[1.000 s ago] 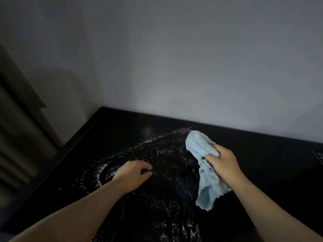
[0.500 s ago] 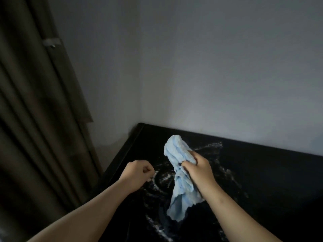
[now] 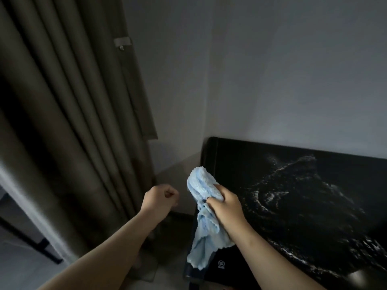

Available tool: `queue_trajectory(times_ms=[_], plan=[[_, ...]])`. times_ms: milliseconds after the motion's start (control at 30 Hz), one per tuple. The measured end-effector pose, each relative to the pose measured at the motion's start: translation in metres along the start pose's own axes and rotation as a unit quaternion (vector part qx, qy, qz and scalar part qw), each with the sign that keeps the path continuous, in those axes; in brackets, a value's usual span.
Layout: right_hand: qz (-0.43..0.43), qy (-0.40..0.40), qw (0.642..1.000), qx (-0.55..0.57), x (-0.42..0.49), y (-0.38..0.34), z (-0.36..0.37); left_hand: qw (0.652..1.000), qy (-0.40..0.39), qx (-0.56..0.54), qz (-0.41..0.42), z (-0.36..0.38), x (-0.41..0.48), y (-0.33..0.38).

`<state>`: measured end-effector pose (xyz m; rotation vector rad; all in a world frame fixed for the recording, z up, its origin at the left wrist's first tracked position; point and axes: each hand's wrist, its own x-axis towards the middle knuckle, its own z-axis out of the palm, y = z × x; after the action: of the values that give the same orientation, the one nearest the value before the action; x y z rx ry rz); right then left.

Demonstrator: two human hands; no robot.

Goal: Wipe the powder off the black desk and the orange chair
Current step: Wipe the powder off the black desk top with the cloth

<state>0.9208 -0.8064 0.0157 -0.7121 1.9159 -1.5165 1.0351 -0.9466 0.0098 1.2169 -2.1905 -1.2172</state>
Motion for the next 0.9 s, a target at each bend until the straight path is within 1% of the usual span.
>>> queue_trajectory(times_ms=[233,400,467,533,600,667,733,767,800,867,900], plan=[[0.003,0.009,1.000,0.001,0.021,-0.009,0.049,1.000,0.018,0.012,-0.008,-0.048,0.018,-0.031],[-0.002,-0.018,1.000,0.003,0.037,-0.011,0.107,0.999,0.032,-0.014,-0.019,-0.088,0.033,-0.058],[0.003,-0.028,1.000,0.001,0.042,-0.010,0.131,0.998,0.026,-0.046,-0.028,-0.100,0.044,-0.073],[0.007,-0.029,1.000,-0.009,0.051,-0.008,0.154,0.996,0.008,-0.085,-0.040,-0.110,0.057,-0.086],[0.003,-0.012,1.000,-0.008,0.063,-0.007,0.181,0.987,-0.022,-0.147,-0.068,-0.116,0.069,-0.094],[0.002,0.018,1.000,0.011,0.071,-0.007,0.210,0.962,-0.069,-0.237,-0.114,-0.122,0.075,-0.094],[0.019,0.023,0.999,0.027,0.074,-0.005,0.235,0.923,-0.135,-0.322,-0.163,-0.128,0.080,-0.096],[0.031,0.016,0.999,0.036,0.074,-0.004,0.245,0.909,-0.165,-0.338,-0.182,-0.130,0.082,-0.098],[0.038,0.005,0.998,0.051,0.074,-0.004,0.252,0.906,-0.184,-0.328,-0.194,-0.132,0.086,-0.098],[0.049,-0.012,0.995,0.081,0.076,-0.004,0.254,0.920,-0.189,-0.284,-0.196,-0.131,0.099,-0.100],[0.060,-0.013,0.993,0.097,0.079,-0.005,0.249,0.922,-0.189,-0.282,-0.189,-0.126,0.107,-0.101]])
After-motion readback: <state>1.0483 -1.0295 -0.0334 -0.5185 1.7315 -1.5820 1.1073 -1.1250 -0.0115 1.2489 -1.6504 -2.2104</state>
